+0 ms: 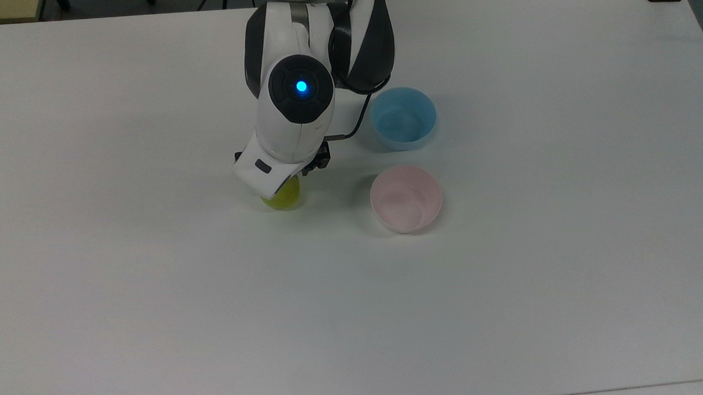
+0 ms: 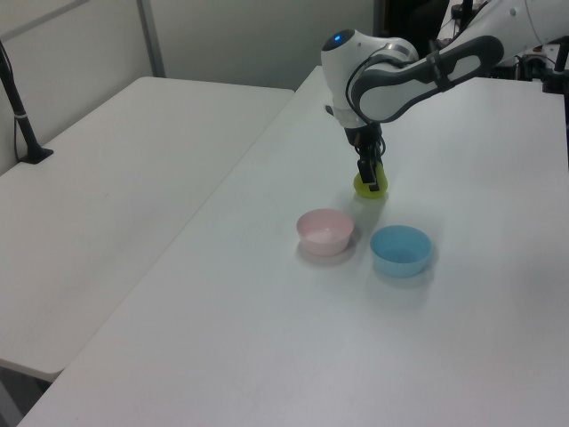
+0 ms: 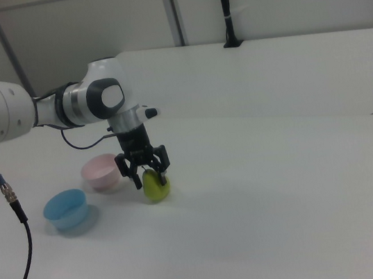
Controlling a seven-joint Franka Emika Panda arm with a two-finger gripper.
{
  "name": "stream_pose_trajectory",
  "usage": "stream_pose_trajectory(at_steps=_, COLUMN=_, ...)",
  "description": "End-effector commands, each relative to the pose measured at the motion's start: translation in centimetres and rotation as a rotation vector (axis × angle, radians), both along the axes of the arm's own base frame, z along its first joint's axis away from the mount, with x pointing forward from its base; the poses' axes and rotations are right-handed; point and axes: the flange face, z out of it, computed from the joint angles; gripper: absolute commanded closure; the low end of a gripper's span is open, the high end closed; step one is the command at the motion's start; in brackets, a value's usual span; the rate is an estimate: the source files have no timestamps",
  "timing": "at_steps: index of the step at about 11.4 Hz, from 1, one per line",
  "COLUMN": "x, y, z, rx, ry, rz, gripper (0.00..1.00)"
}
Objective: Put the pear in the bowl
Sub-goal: 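Close the gripper on the green pear and lift it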
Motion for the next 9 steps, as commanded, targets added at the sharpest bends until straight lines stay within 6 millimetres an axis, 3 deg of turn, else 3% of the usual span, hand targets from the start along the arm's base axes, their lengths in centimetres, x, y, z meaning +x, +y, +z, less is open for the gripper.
stream_pose_trajectory(at_steps=1, x=0.0, y=-0.3, z=0.1, rx=-0.007, ry=-0.022, rz=0.021, gripper=0.74)
stream_pose_trajectory(at_steps=3, x=0.1, y=-0.6, z=0.7, rx=-0.003, ry=-0.030, rz=0.011, gripper=0.90)
stream_pose_trajectory(at_steps=4, x=0.1, y=-0.8, z=2.0, rx=0.002, ry=-0.046, rz=0.005, gripper=0.94)
stream_pose_trajectory(at_steps=5, x=-0.1, y=-1.1, z=4.9, rx=0.016, ry=-0.083, rz=-0.001, gripper=0.94)
stream_pose_trajectory(at_steps=7, x=-0.1, y=-0.7, z=8.5, rx=0.062, ry=-0.141, rz=-0.025, gripper=0.94)
stream_pose_trajectory(at_steps=9, x=0.2, y=1.9, z=10.9, rx=0.117, ry=-0.149, rz=-0.030, gripper=0.94)
